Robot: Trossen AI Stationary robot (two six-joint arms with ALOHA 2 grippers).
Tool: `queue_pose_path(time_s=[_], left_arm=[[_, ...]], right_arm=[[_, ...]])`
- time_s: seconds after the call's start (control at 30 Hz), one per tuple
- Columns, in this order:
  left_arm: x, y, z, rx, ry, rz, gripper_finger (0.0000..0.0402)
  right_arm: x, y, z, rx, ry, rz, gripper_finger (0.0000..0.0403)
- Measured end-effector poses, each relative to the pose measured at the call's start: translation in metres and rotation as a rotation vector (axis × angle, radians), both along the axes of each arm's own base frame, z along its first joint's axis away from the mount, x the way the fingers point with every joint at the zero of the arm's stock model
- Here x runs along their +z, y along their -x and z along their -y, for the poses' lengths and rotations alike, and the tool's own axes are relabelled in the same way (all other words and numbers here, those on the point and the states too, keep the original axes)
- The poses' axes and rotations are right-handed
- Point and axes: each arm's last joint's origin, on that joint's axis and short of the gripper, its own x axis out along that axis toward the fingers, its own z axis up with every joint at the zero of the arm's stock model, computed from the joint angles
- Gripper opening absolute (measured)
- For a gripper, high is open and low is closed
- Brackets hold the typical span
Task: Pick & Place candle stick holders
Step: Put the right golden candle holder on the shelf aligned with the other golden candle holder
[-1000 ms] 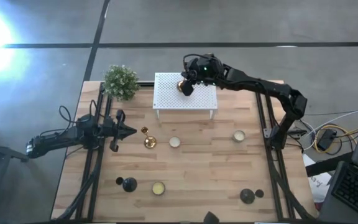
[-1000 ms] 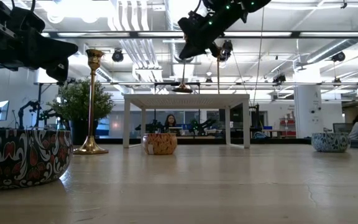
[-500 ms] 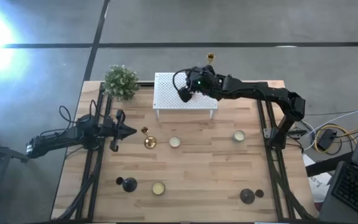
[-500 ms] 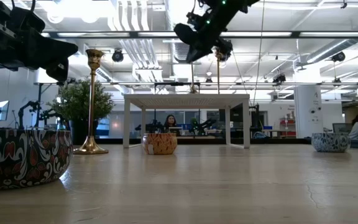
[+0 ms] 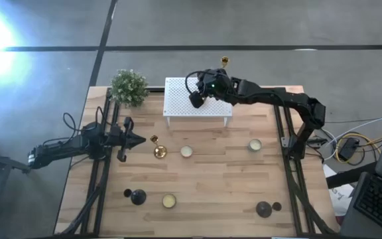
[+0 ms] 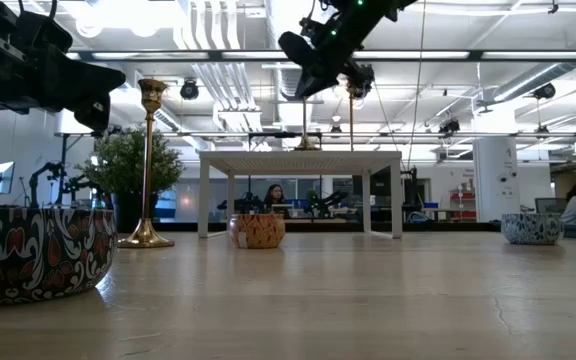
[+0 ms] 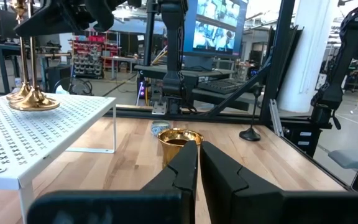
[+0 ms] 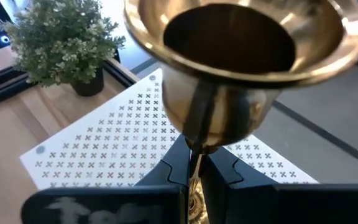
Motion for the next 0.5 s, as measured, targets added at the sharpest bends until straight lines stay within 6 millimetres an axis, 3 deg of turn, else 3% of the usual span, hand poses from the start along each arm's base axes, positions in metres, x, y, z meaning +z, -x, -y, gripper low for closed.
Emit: queue_pose_path(time_s=[0.5], left_arm=[[0.000,0.000,0.000,0.000,0.000,0.000,0.0023]], right_arm=[[-0.001,-0.003,-0.012,0.197,-0.032,-0.040,0.0012]])
